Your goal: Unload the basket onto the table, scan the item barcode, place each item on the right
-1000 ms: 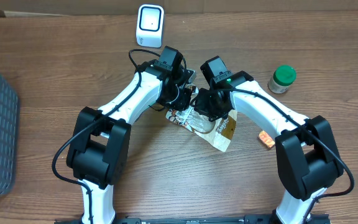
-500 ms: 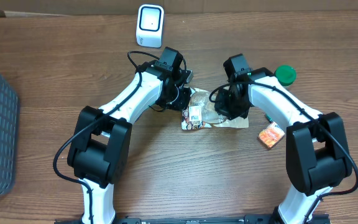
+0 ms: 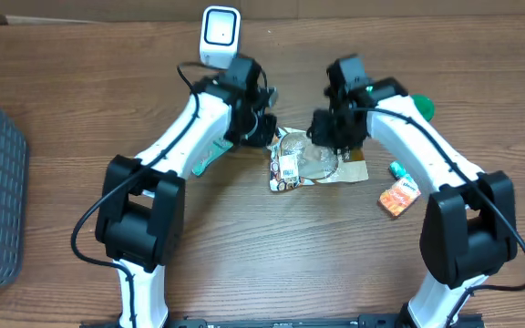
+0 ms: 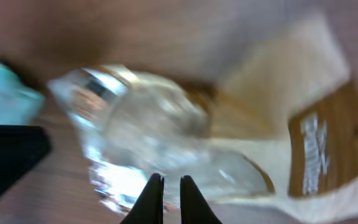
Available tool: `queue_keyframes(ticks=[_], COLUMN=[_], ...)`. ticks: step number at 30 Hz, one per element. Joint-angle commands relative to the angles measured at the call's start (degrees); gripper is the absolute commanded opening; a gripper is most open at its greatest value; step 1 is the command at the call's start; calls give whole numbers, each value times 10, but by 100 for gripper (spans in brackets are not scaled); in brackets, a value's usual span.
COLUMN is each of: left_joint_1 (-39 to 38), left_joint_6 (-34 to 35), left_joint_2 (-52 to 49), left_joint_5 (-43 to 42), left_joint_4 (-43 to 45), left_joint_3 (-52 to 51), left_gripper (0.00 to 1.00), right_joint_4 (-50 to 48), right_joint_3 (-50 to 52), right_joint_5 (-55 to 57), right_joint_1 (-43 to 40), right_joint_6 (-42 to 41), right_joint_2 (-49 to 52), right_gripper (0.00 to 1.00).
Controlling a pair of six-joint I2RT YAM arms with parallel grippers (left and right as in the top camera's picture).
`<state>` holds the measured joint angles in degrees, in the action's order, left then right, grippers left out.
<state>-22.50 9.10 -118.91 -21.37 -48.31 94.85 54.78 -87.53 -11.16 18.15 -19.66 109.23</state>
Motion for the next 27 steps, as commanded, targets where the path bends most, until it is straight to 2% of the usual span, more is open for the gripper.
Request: queue_keyframes(ticks=[1,6,8,15,19,22,27], left_joint_1=[-8,-49,-72,-92,-92,-92,-86], left_joint_6=[26,110,167,255,262,297,301], left_joint_2=[32,-2,-32,-75,-75,-75,-75], left_joint_5=[-76,-76,-76,-39,8,54,63], left_joint_4=[23,87,108,81,64,50,46], left_joint_3=[27,-3,-8,-10,-10,-10,-10], left_gripper=[7,4,4,4,4,4,4], right_joint_4=[-11,-56,-51,-48,-50,-55,-52], right_joint_3=[-9,29,30,48,63,73,97], right_joint_5=[9,15,14,9,4,5,6], right_joint_1=[1,1,-1,-20,-42,-56,-89], right_joint_6=[19,-1,-5,-16,-15,-15,-15], right_joint_2=[-17,5,23,51,57,58,58], right_gripper=[8,6,4,4,4,4,4])
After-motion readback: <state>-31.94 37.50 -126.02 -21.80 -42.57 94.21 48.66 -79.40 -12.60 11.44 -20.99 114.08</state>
